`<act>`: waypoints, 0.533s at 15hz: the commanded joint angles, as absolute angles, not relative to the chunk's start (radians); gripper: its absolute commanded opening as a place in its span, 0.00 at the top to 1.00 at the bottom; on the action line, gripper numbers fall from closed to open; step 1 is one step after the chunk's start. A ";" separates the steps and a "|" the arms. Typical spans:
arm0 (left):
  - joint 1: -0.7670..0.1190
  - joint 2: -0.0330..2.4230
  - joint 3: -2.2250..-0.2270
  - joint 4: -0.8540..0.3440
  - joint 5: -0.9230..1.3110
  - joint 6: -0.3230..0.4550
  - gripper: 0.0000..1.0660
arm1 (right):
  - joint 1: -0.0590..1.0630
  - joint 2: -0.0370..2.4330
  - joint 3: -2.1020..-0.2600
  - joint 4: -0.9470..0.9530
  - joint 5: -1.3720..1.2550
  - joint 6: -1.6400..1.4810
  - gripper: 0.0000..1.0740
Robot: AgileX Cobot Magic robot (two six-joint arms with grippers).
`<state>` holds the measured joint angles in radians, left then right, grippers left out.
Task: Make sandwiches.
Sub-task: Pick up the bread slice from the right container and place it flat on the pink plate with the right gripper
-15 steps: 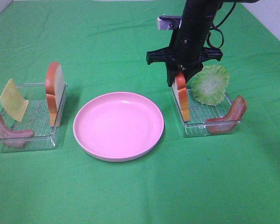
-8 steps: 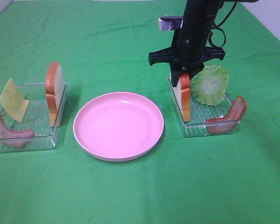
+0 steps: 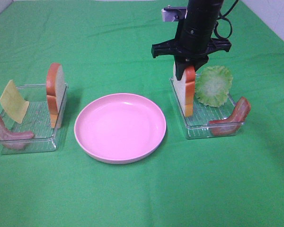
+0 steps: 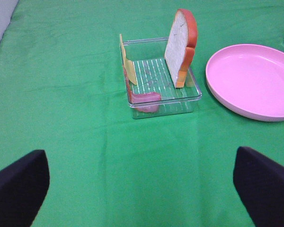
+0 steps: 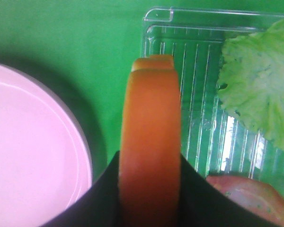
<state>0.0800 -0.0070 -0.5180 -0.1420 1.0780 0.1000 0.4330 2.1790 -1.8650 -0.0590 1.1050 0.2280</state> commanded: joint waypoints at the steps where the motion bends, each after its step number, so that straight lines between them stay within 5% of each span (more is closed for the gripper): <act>1: 0.076 -0.005 -0.516 -0.138 1.080 0.096 0.06 | 0.434 2.169 -1.917 -0.064 1.170 0.211 0.82; 8: 0.076 -0.005 -0.516 -0.138 1.080 0.096 0.06 | 0.434 2.122 -2.069 -0.012 1.332 0.159 0.82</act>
